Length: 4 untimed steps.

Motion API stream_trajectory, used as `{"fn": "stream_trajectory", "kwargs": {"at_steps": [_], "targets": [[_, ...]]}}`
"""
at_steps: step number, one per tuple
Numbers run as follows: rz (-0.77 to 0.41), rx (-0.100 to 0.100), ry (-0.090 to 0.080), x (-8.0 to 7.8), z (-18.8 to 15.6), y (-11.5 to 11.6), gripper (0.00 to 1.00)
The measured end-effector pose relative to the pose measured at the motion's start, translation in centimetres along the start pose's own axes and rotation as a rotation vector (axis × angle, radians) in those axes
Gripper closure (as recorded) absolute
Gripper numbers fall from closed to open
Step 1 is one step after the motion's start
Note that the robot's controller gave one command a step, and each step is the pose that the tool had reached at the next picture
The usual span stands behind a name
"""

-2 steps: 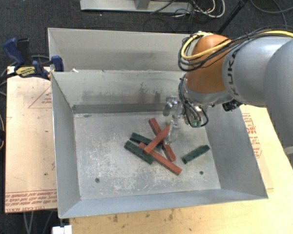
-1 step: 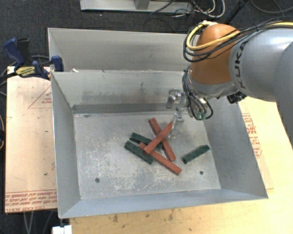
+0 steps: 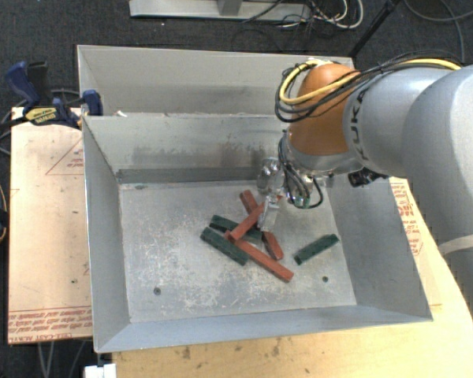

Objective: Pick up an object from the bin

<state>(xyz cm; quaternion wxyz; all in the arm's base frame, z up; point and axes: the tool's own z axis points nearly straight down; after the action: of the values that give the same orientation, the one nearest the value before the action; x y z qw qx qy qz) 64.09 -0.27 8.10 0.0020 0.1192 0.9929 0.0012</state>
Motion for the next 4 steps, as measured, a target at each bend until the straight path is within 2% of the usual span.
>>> {"fn": "stream_trajectory", "kwargs": {"at_steps": [1,2,3,4], "targets": [[0.042,-0.009,-0.044,-1.3,1.9,0.4,1.0],[0.046,-0.008,-0.041,-1.2,1.8,0.4,1.0],[0.047,-0.006,-0.027,-1.0,1.4,0.4,1.0],[0.045,0.001,-0.004,-0.5,0.1,0.3,1.0]]}}
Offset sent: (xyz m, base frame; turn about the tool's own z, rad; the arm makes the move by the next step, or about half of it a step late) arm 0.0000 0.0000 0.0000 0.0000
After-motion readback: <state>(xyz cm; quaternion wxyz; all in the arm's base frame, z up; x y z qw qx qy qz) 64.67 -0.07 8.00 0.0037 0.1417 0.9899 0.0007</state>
